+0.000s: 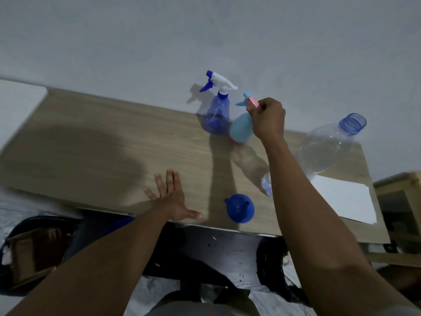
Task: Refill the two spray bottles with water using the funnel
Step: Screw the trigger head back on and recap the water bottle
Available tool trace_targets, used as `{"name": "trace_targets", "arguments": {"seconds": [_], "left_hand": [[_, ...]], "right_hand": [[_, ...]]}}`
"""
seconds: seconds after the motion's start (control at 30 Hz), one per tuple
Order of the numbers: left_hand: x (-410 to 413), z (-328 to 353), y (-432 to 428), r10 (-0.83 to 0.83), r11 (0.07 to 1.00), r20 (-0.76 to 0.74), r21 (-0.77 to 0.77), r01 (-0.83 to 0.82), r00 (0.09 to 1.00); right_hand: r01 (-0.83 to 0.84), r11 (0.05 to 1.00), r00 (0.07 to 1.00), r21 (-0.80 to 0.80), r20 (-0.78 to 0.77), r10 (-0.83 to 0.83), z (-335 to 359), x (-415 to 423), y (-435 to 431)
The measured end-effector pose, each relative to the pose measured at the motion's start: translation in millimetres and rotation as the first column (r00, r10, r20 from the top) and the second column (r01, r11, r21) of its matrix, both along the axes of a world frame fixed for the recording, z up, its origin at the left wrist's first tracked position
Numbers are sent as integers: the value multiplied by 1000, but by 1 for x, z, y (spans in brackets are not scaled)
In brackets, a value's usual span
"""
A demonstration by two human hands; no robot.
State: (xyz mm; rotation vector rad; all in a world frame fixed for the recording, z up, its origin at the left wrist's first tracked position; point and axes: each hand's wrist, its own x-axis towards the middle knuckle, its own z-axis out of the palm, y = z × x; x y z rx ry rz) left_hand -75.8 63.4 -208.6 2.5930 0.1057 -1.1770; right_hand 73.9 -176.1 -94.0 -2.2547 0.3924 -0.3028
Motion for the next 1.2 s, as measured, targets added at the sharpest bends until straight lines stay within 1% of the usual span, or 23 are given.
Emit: {"name": "trace_targets", "arguments": {"seconds": [0.13,0.3,0.5,0.57,0.67,0.8,0.87,0.93,1.0,1.07,1.13,1.2], "left_hand": [[1,-2,0,-1,1000,14,1,1,1000],[5,-4,-2,25,1000,10,15,-26,1000],[6,-4,-3,29,999,18,31,-30,999],[5,-5,-2,27,999,28,27,-28,999],[4,-4,-1,22,1000,34,8,-23,999],[3,-4,0,10,1000,27,1,-10,1000],[3,-5,1,16,1000,25,-9,-16,1000],[2,-6,2,25,1000,43,-11,-25,999],[-1,-8,2,47,998,74,-45,-44,996],[-4,-10,2,68,996,114,-66,-61,991],[-7,-9,-2,64,998,160,-19,-61,985],[-10,-6,-8,31,998,206,38,-40,978]], "right_hand": [[-10,999,998,-42,-62,7,-10,38,-5],[-43,993,998,-108,-60,37,-8,65,-4],[-80,993,995,-92,-62,75,-9,72,-3],[-71,994,996,-84,-57,66,-10,70,-4],[-28,999,999,-30,-45,26,-11,60,-1],[25,999,999,-23,44,-24,-11,16,5],[-17,1000,997,-7,81,17,-17,-24,12],[-113,993,987,-27,114,115,-33,-71,21],[-205,978,974,-39,89,208,-55,-119,20],[-260,964,965,-50,23,262,-78,-165,4],[-234,970,972,-63,-26,233,-95,-201,-23],[-145,989,987,-15,-75,144,-101,-224,-54]]}}
